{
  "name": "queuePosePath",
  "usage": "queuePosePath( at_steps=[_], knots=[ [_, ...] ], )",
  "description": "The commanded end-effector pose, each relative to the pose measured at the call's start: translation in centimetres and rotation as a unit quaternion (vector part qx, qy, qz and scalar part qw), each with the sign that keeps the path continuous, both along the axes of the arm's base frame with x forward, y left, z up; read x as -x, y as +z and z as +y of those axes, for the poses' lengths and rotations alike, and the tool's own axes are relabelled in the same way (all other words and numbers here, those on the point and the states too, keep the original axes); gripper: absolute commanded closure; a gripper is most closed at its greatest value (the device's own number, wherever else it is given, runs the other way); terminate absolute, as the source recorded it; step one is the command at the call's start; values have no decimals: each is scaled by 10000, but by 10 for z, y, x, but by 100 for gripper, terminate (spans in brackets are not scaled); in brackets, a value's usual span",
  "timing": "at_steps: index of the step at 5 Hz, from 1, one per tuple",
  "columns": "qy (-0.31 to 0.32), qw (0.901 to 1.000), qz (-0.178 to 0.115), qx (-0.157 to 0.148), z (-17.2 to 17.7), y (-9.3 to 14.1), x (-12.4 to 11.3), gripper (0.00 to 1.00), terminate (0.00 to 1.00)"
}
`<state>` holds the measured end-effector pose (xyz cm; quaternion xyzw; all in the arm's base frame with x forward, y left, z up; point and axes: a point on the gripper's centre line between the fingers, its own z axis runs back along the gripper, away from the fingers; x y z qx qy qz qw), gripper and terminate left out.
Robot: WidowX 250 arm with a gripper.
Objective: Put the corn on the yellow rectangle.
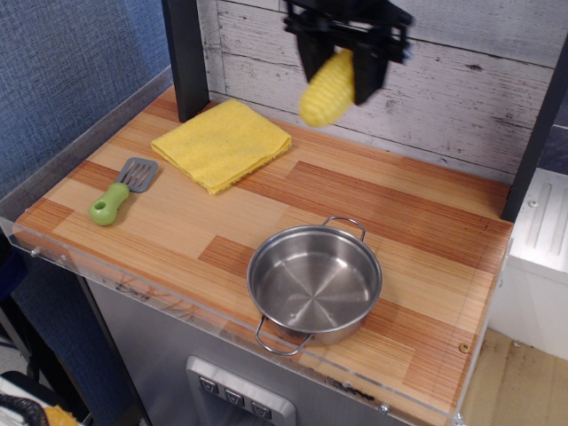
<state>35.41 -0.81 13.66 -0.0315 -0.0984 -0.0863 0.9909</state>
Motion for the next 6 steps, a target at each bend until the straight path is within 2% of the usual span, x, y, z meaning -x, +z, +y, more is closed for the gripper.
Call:
queuePosePath(
  at_steps=[1,2,3,4,5,6],
  knots=[
    [226,9988,-423,-29,58,17,-17,100,0],
    [384,9981,-473,-4,89,8,-19,100,0],
    [448,9983,-339,-118,117,-5,-14,100,0],
    [460,9986,-242,-103,132,-22,-7,100,0],
    [327,9991,-245,-60,139,-50,-6,100,0],
    [233,9990,-375,-71,143,-66,-14,100,0]
  ],
)
